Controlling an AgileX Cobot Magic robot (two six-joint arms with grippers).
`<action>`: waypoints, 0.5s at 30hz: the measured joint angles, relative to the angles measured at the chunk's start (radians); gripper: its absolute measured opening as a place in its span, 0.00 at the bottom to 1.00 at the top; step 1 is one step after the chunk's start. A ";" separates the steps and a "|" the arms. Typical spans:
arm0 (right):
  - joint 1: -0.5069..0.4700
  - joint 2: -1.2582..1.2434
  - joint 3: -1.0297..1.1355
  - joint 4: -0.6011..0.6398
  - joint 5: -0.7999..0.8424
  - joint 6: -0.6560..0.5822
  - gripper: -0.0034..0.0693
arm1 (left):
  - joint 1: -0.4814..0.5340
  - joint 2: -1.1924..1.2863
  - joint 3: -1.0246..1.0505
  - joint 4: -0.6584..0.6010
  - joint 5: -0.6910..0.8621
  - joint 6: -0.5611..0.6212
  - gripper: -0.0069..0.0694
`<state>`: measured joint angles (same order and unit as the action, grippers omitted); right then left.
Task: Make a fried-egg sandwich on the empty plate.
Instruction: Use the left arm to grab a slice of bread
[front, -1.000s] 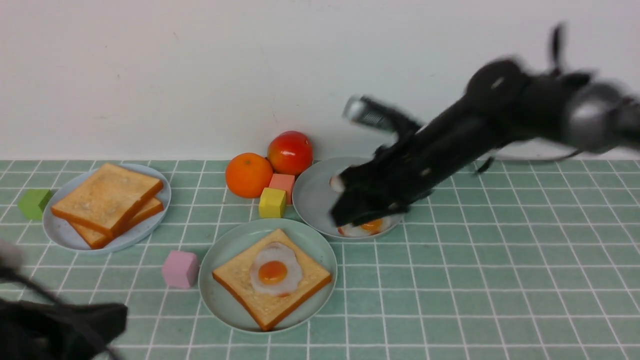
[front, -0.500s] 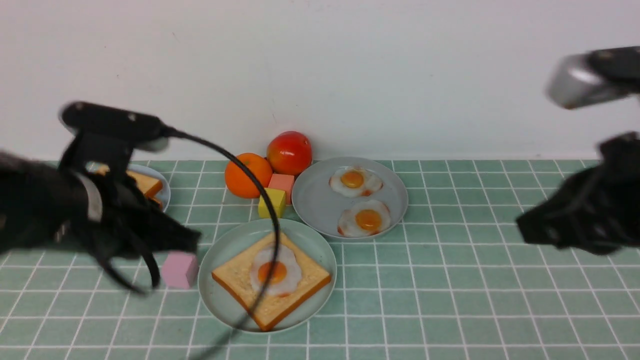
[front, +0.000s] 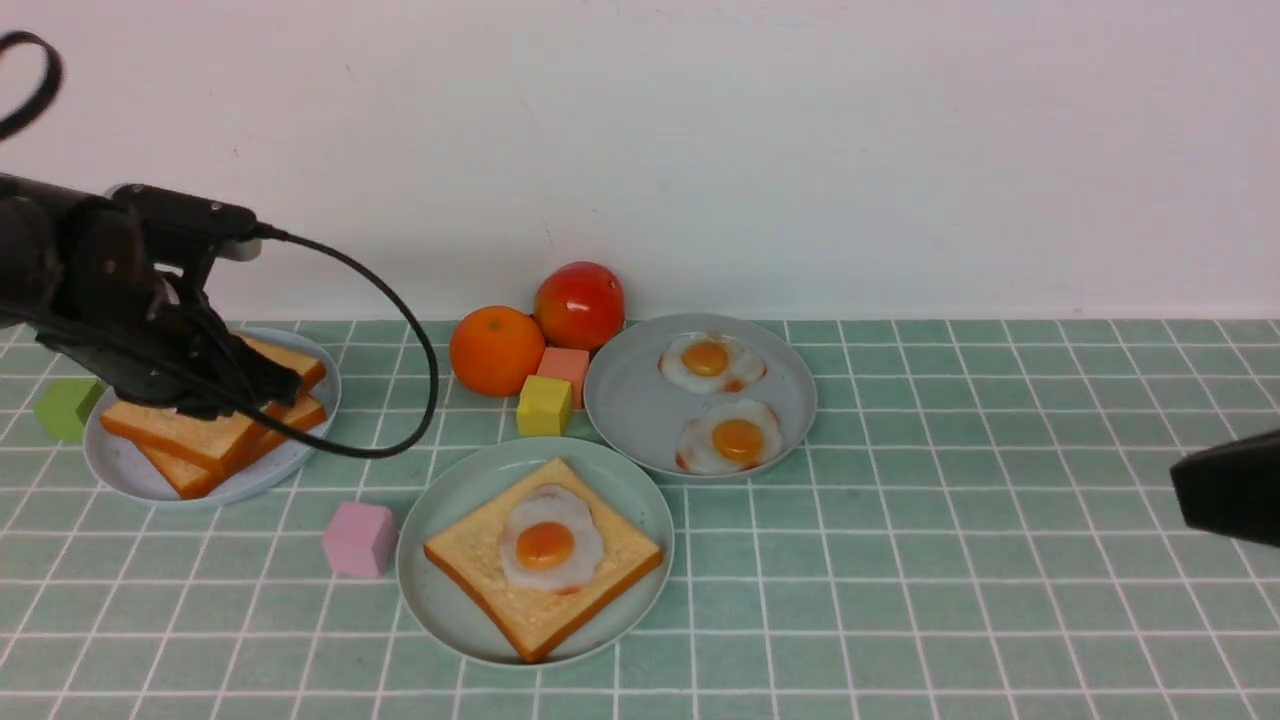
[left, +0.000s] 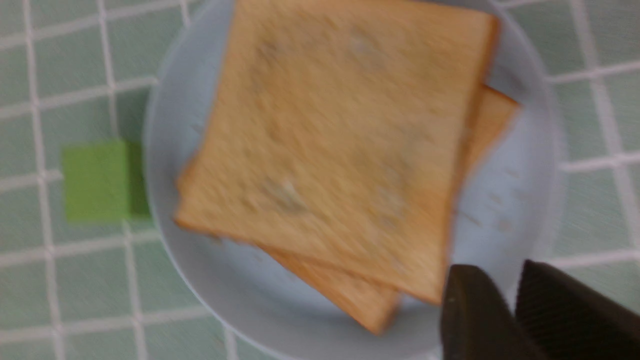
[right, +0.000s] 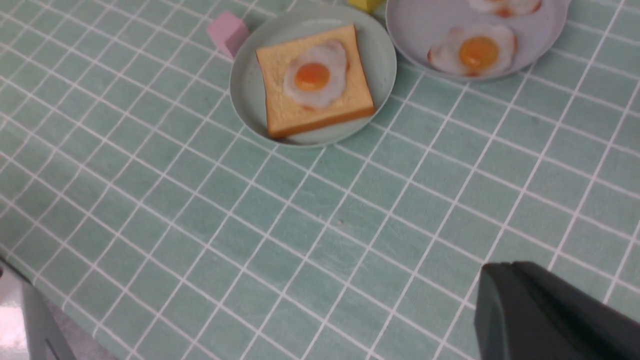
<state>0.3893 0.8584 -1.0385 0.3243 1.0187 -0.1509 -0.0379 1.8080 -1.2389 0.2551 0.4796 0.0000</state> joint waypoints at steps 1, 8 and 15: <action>0.000 0.000 0.006 0.003 0.000 0.000 0.05 | 0.000 0.025 -0.016 0.031 -0.009 0.000 0.43; 0.000 0.000 0.057 0.043 0.000 0.000 0.06 | 0.000 0.133 -0.039 0.115 -0.078 0.000 0.65; 0.000 0.000 0.084 0.062 -0.015 0.000 0.07 | 0.000 0.196 -0.048 0.128 -0.084 0.000 0.62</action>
<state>0.3895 0.8584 -0.9545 0.3863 1.0032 -0.1509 -0.0379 2.0037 -1.2869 0.3827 0.3959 0.0000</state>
